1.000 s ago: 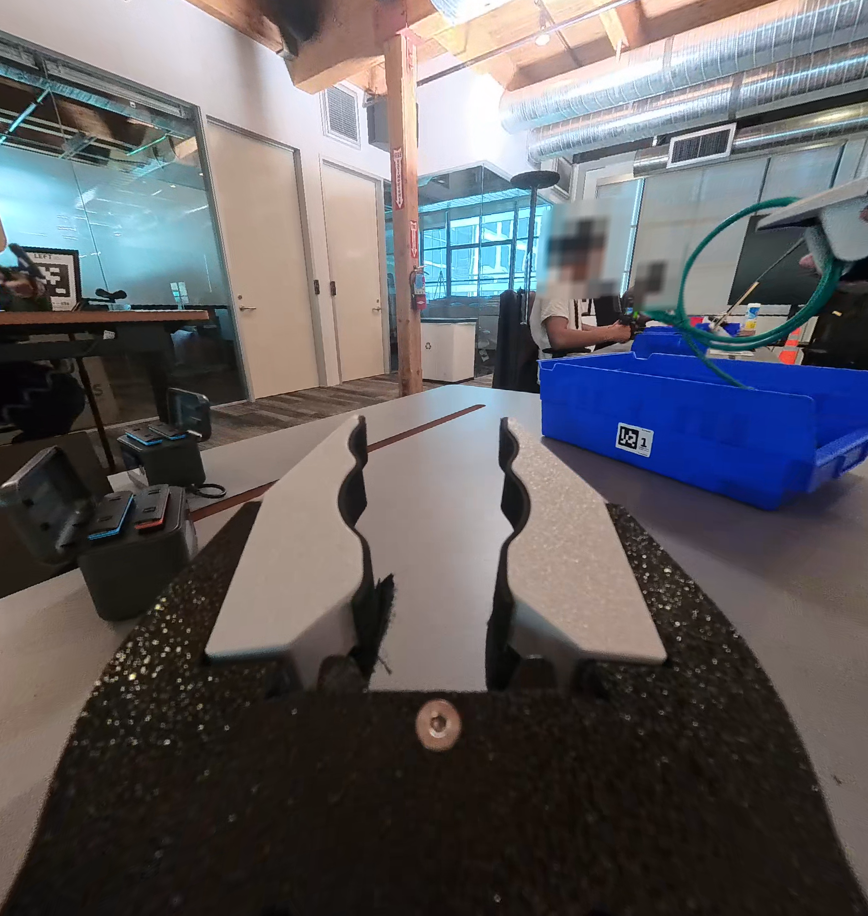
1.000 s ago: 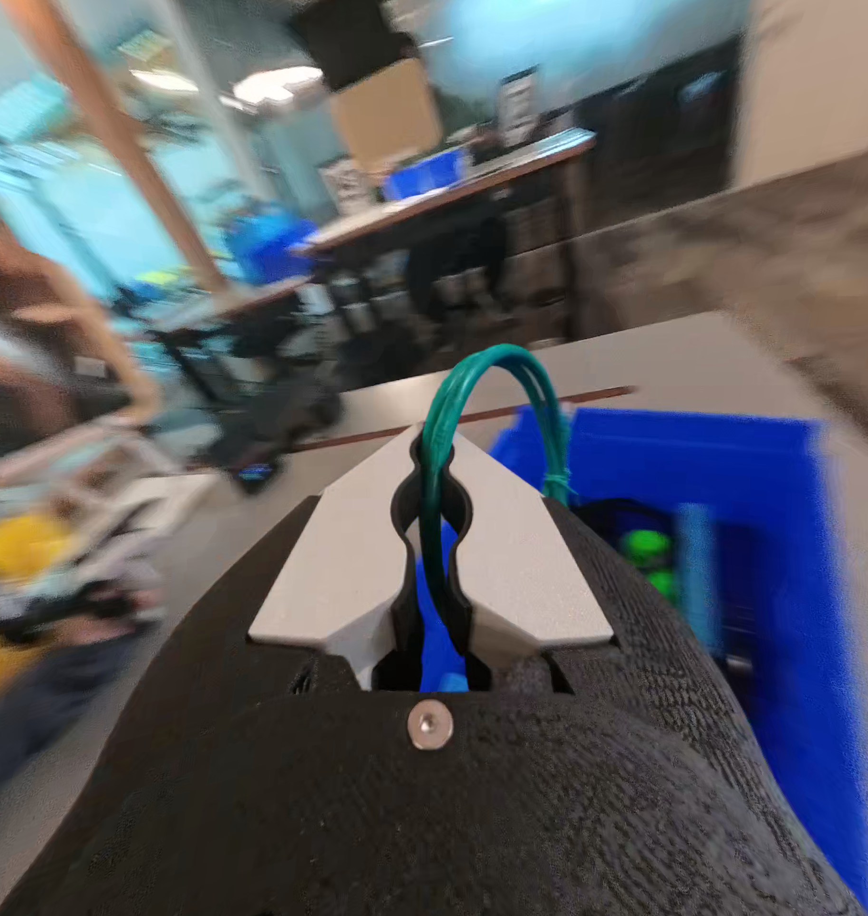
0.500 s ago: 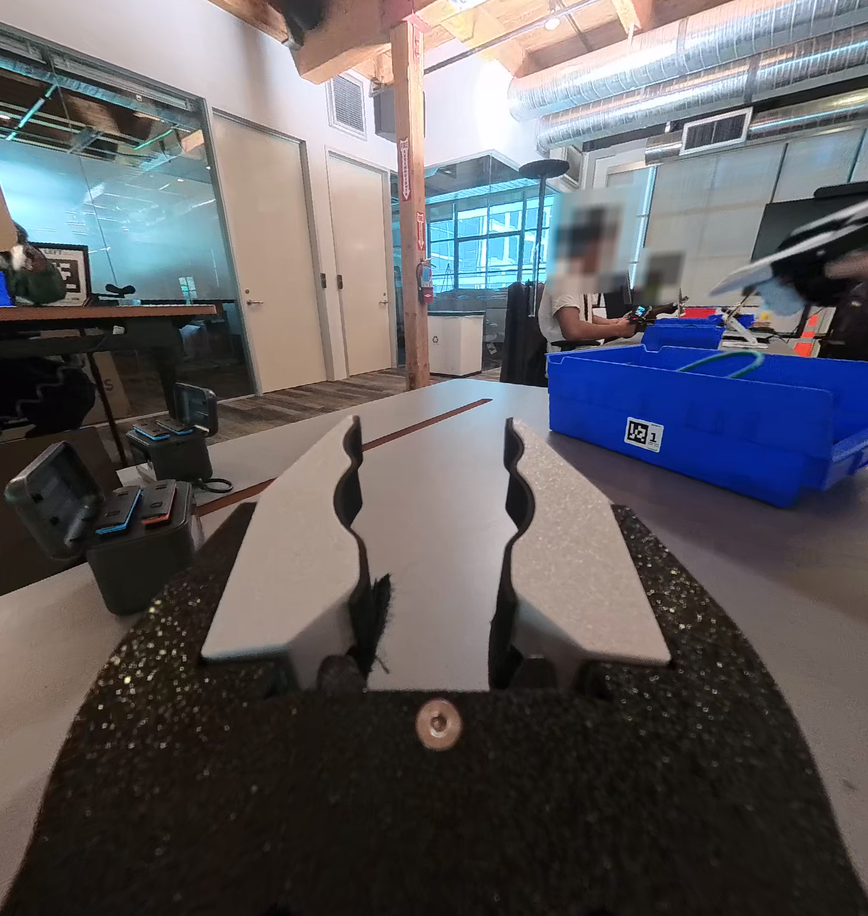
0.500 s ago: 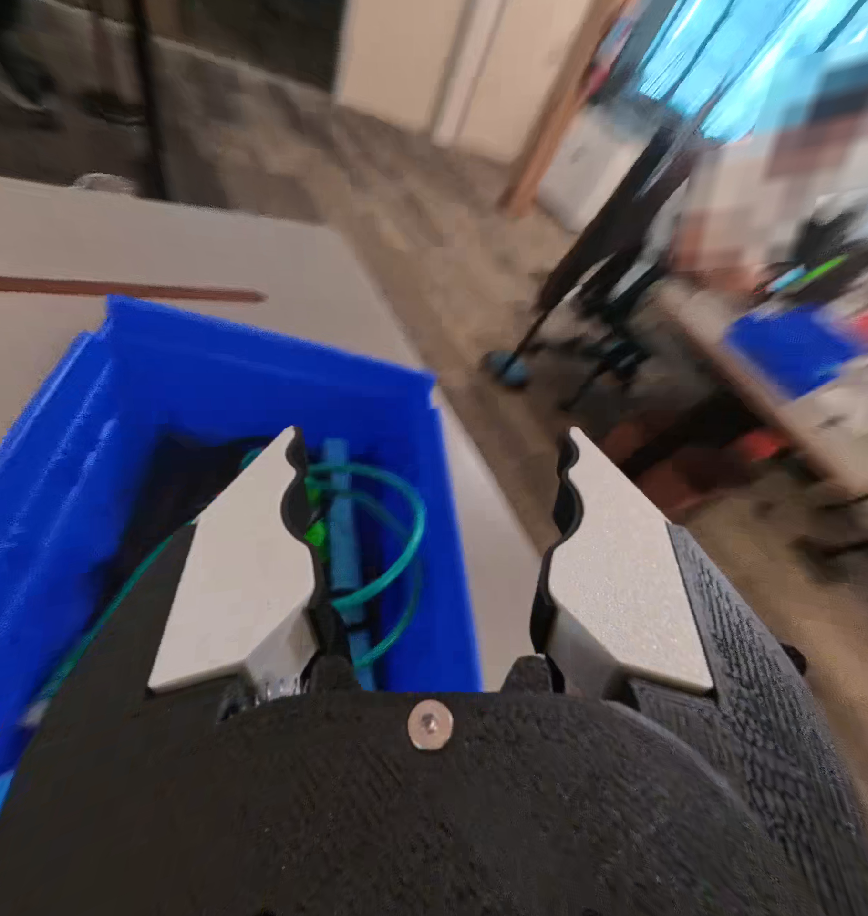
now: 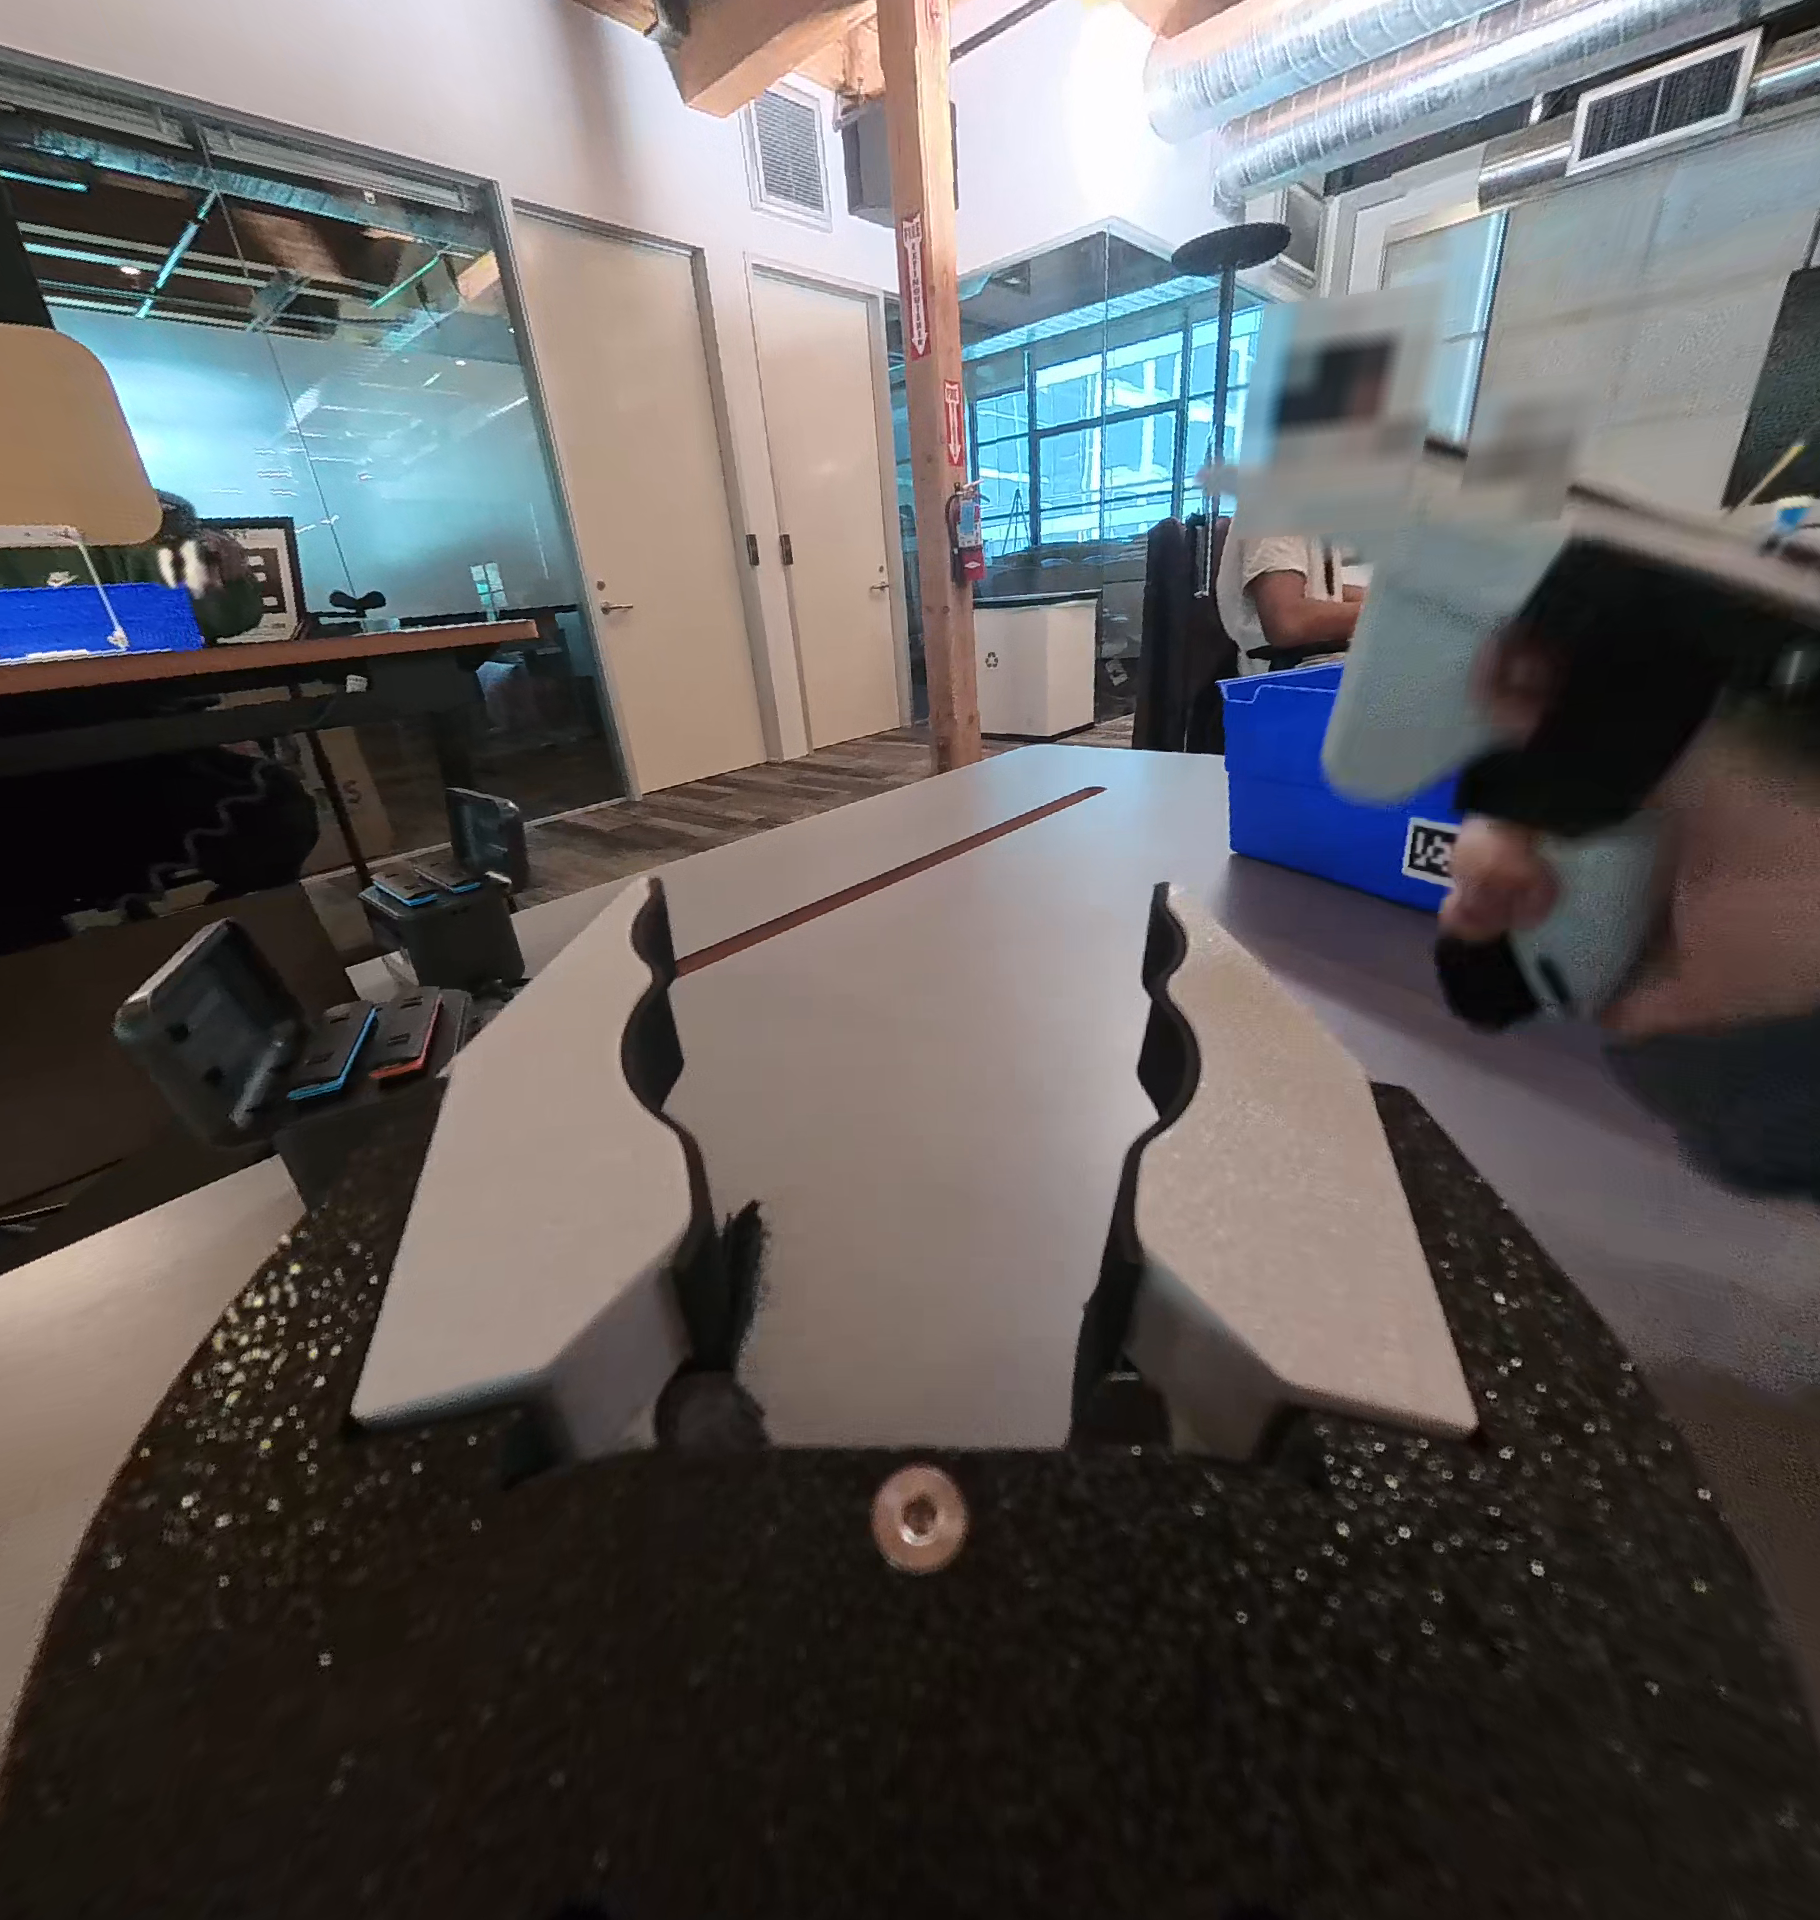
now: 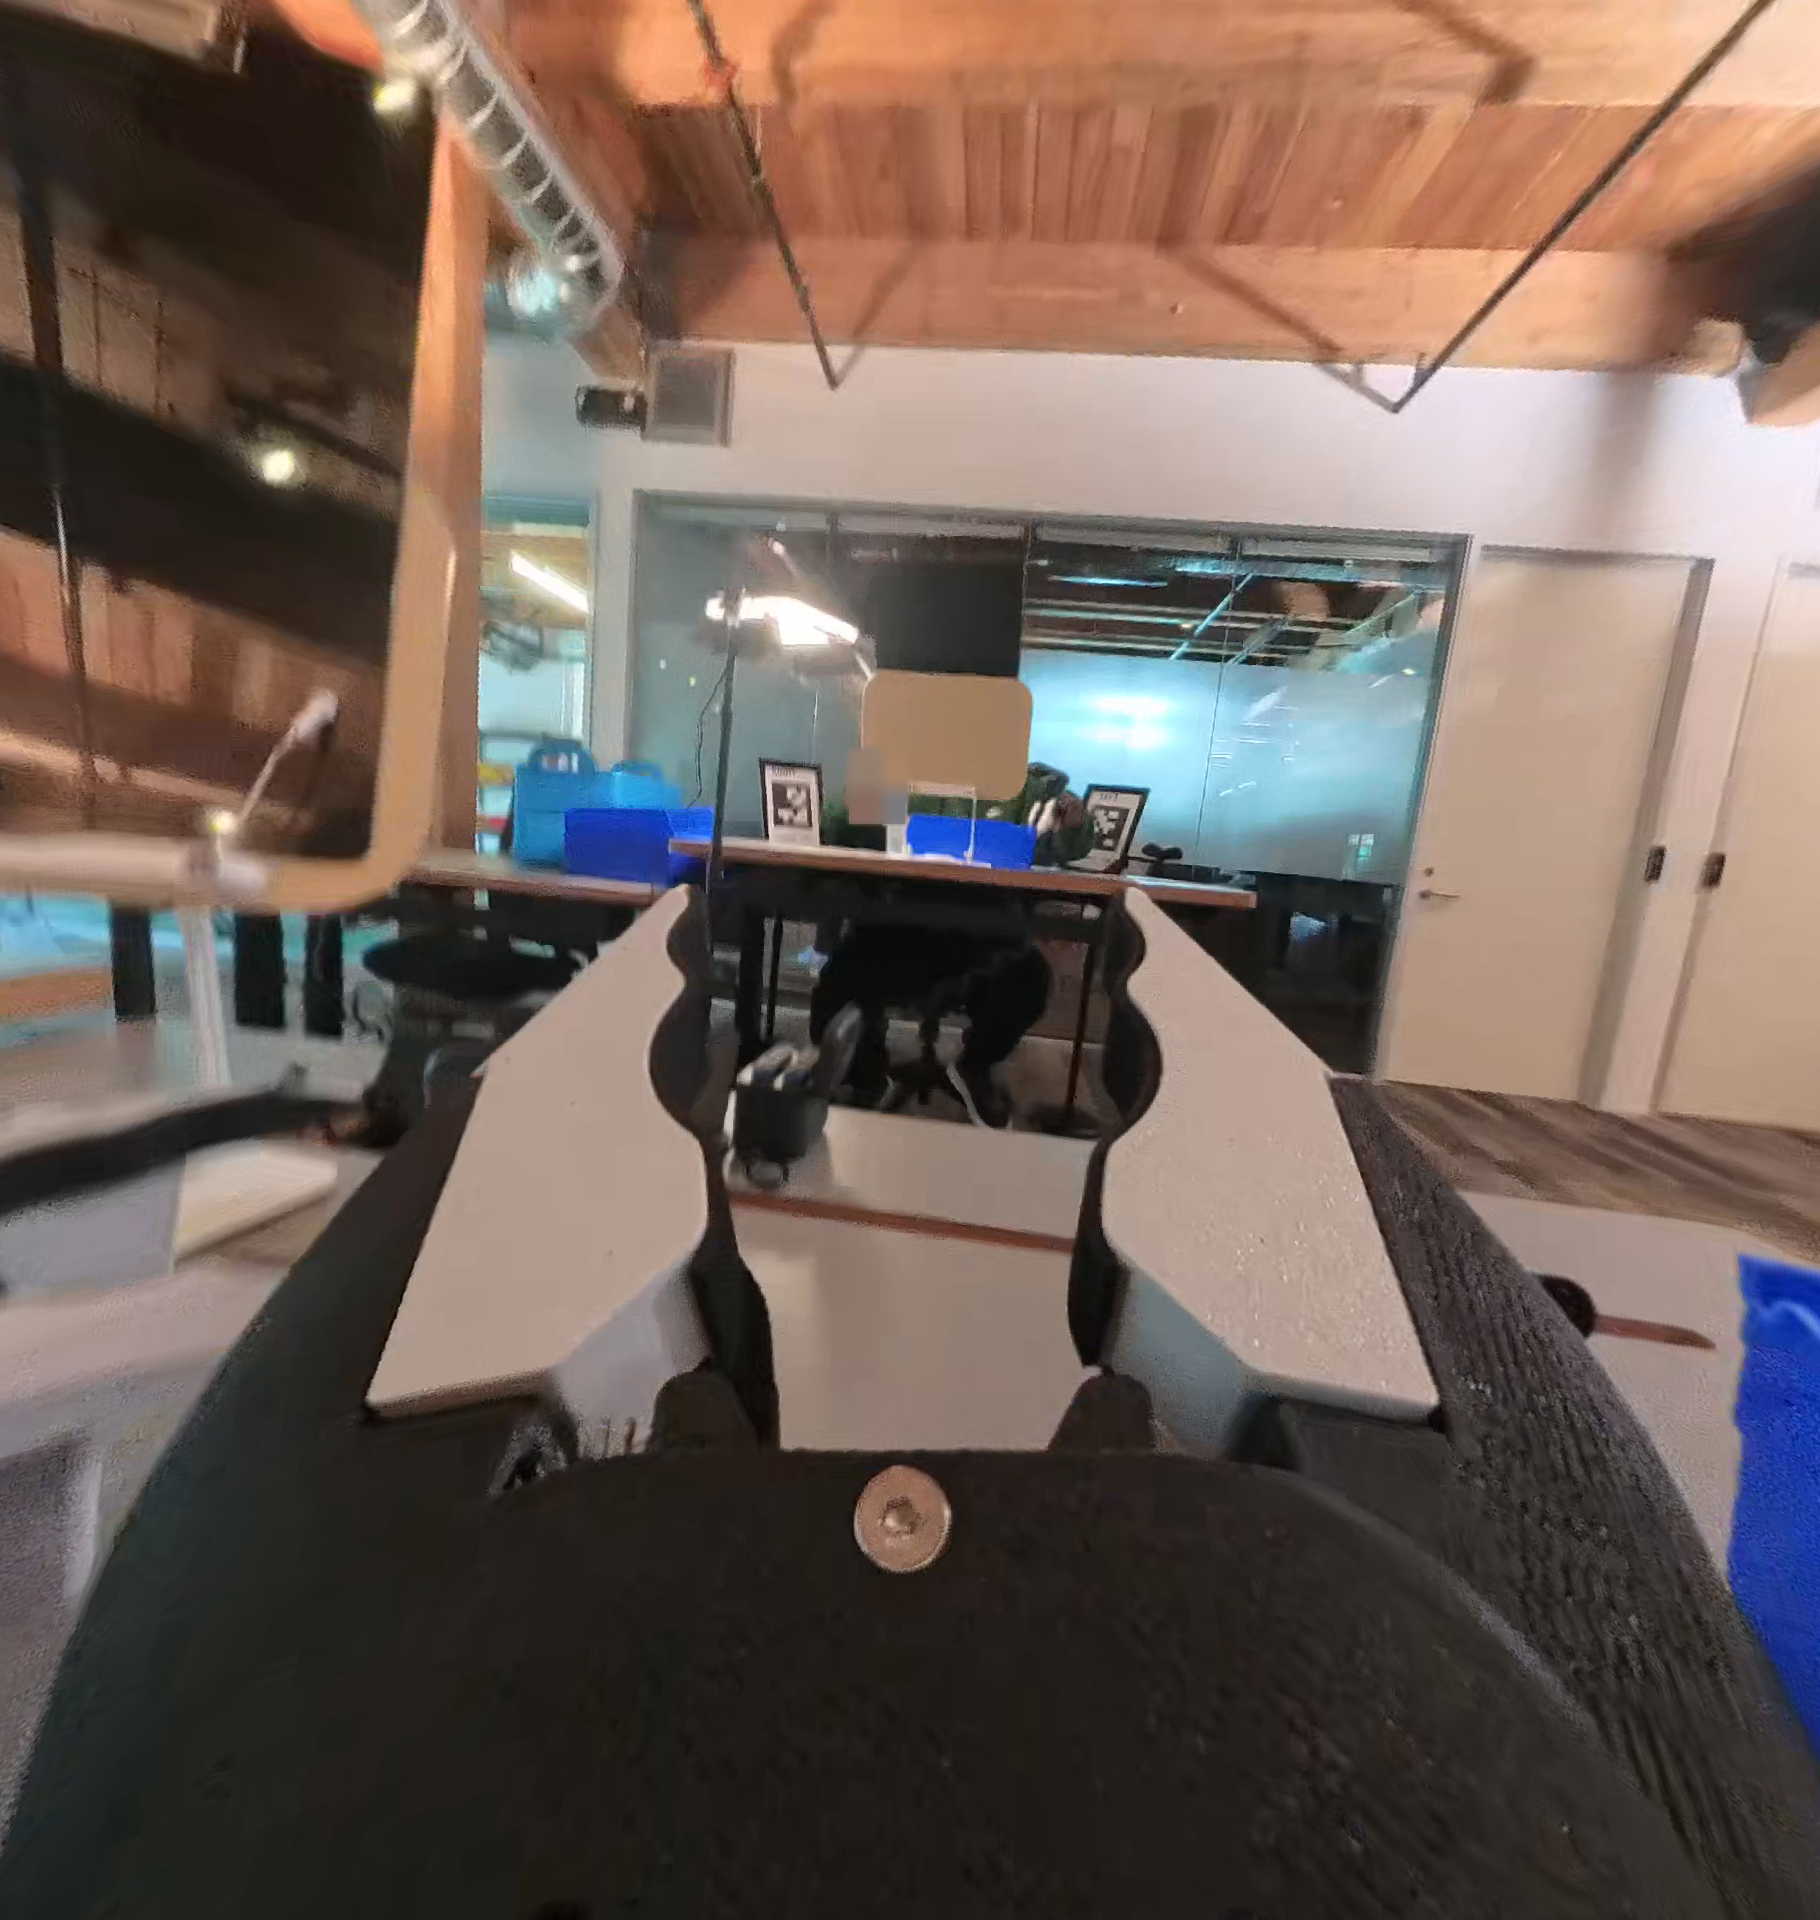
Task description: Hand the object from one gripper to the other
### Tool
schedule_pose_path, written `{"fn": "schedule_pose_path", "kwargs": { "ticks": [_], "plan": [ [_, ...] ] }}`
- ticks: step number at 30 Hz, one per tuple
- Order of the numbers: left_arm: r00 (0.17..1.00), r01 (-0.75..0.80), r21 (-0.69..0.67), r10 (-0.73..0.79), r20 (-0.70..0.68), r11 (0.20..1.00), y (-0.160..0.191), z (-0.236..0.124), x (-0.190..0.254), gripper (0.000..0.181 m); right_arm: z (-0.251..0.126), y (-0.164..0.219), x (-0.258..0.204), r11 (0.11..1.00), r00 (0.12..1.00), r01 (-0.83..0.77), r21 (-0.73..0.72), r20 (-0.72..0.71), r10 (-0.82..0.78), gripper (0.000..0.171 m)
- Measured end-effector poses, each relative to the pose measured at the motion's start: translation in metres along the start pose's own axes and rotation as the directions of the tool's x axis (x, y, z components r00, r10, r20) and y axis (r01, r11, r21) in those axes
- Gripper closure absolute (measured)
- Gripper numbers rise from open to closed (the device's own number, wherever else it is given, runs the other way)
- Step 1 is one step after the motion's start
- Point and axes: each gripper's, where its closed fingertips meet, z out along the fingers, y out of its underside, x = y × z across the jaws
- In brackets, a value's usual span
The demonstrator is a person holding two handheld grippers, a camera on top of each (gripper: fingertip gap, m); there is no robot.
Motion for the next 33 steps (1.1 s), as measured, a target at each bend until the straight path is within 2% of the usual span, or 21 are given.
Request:
{"fn": "schedule_pose_path", "kwargs": {
  "ticks": [3,5,8,16,19,22,25,28,30,33],
  "plan": [
    [1.000,0.005,-0.005,-0.005,0.003,1.000,0.001,0.001,-0.001,0.094,-0.009,0.037,-0.044,0.993,0.983,0.108,-0.046,0.152,-0.100,0.097],
    [1.000,0.008,-0.012,-0.008,0.005,1.000,0.002,0.002,-0.002,0.095,-0.009,0.051,-0.051,0.973,0.958,0.222,-0.059,0.197,-0.207,0.101],
    [1.000,0.002,-0.007,-0.002,0.006,1.000,0.001,0.003,-0.002,0.099,-0.010,0.045,-0.050,0.985,0.963,0.170,-0.026,0.219,-0.161,0.102],
    [0.998,-0.063,0.003,0.063,0.014,0.998,-0.001,0.003,0.002,0.106,-0.005,0.060,-0.051,0.982,0.961,0.166,-0.088,0.237,-0.141,0.115],
    [0.998,-0.065,-0.001,0.065,-0.005,0.998,-0.016,-0.004,0.013,0.129,-0.008,0.059,-0.054,0.984,0.957,0.158,-0.079,0.260,-0.132,0.120],
    [0.997,-0.080,-0.046,0.079,-0.020,0.996,-0.058,-0.021,0.035,0.129,-0.008,0.060,-0.055,0.984,0.954,0.158,-0.083,0.271,-0.130,0.121],
    [0.990,-0.139,-0.137,0.137,-0.021,0.981,-0.091,-0.062,0.037,0.134,-0.009,0.060,-0.059,0.985,0.948,0.155,-0.079,0.292,-0.126,0.121],
    [0.984,-0.144,-0.313,0.168,0.053,0.939,-0.103,-0.122,-0.002,0.141,-0.010,0.061,-0.063,0.984,0.942,0.158,-0.078,0.309,-0.127,0.121],
    [0.963,-0.102,-0.483,0.207,0.169,0.870,-0.096,-0.176,-0.052,0.144,-0.010,0.061,-0.065,0.983,0.941,0.161,-0.083,0.314,-0.128,0.121],
    [0.922,0.047,-0.708,0.242,0.302,0.704,-0.069,-0.266,-0.117,0.150,-0.011,0.063,-0.066,0.984,0.941,0.156,-0.091,0.318,-0.120,0.122]
  ]
}}
